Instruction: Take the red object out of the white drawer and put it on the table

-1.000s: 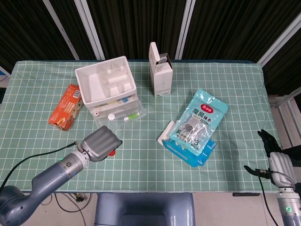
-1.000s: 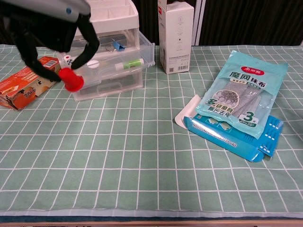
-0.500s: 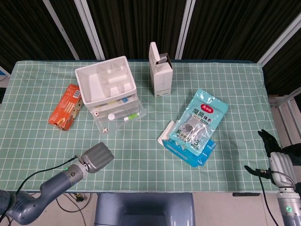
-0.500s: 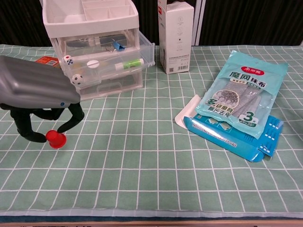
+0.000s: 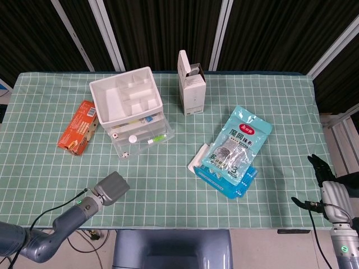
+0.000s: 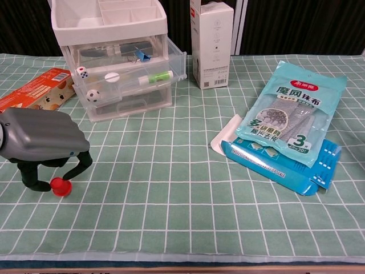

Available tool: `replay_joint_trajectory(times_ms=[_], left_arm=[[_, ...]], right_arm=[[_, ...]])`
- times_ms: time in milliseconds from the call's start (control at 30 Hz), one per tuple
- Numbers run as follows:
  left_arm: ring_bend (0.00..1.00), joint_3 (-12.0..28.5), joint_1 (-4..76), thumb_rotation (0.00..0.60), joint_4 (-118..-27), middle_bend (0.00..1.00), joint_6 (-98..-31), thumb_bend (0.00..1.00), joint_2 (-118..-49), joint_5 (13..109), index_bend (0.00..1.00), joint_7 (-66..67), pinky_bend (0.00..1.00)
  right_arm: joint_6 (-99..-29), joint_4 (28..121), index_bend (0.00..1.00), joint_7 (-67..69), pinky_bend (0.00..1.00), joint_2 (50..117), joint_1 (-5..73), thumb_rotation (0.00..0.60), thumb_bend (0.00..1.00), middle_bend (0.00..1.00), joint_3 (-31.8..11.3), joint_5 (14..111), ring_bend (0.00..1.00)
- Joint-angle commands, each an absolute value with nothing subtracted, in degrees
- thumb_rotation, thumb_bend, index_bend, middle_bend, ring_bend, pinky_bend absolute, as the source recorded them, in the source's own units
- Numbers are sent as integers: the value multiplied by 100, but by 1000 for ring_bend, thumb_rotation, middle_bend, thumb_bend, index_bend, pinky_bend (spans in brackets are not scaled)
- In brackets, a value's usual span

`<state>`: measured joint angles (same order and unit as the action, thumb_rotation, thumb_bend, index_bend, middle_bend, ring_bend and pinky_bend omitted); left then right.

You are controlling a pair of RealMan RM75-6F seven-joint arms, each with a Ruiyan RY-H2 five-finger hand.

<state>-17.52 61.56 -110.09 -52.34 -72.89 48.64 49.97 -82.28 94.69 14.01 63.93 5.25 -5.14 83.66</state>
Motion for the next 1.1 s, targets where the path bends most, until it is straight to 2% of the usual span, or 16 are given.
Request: replay_joint_trajectory(times_ms=[33,300,467,567,667,733,767,833,900,967,1000,1100], left_arm=[[1000,-1736,6121,600,-10972,1000,-5246,250,-7317,4863,558,4999,1000],[1000,-1656,5970,600,-10964,1000,-5383,141,-7279,4935,467,4902,1000],[1000,-1562,5831,600,-11099,1000,-5583,120,-7118,5083,415,4728,1000],[999,-1463,5646,600,-11306,995,-5910,120,-6958,5297,400,4530,1000],[947,-1361,5189,600,-11469,925,-6674,127,-6878,5953,367,4152,995],[862,-1329,4773,600,-11435,828,-7332,131,-6902,6512,332,3824,958],[792,-1322,4508,600,-11362,743,-7740,132,-6938,6845,294,3605,908],[636,-1368,4105,600,-11190,553,-8303,131,-6968,7284,209,3334,774],[402,-1419,3747,600,-11000,294,-8754,128,-6989,7588,100,3130,566],[213,-1451,3410,600,-10822,110,-9114,121,-6997,7732,29,2932,394],[122,-1459,3236,600,-10719,43,-9276,115,-7008,7788,7,2815,304],[5,-1429,2836,600,-10473,0,-9585,97,-7031,7727,0,2563,117]], right_arm=[[-8229,9471,0,1398,216,6393,525,600,44,0,-515,8364,0],[-8228,9470,0,1395,216,6389,522,600,44,0,-511,8366,0],[-8228,9470,0,1399,216,6388,521,600,44,0,-512,8363,0],[-8225,9467,0,1395,216,6389,523,600,44,0,-511,8366,0],[-8232,9459,0,1384,216,6392,522,600,45,0,-510,8373,0],[-8231,9453,0,1375,216,6395,523,600,44,0,-509,8376,0],[-8238,9449,0,1362,216,6400,523,600,44,0,-510,8380,0],[-8240,9438,0,1325,216,6410,529,600,44,0,-507,8393,0],[-8246,9424,0,1269,216,6421,533,600,45,0,-506,8404,0],[-8271,9407,0,1210,216,6435,533,600,44,0,-508,8420,0],[-8284,9395,0,1171,216,6442,532,600,44,0,-508,8428,0],[-8309,9371,0,1080,216,6464,533,600,45,0,-509,8443,0]])
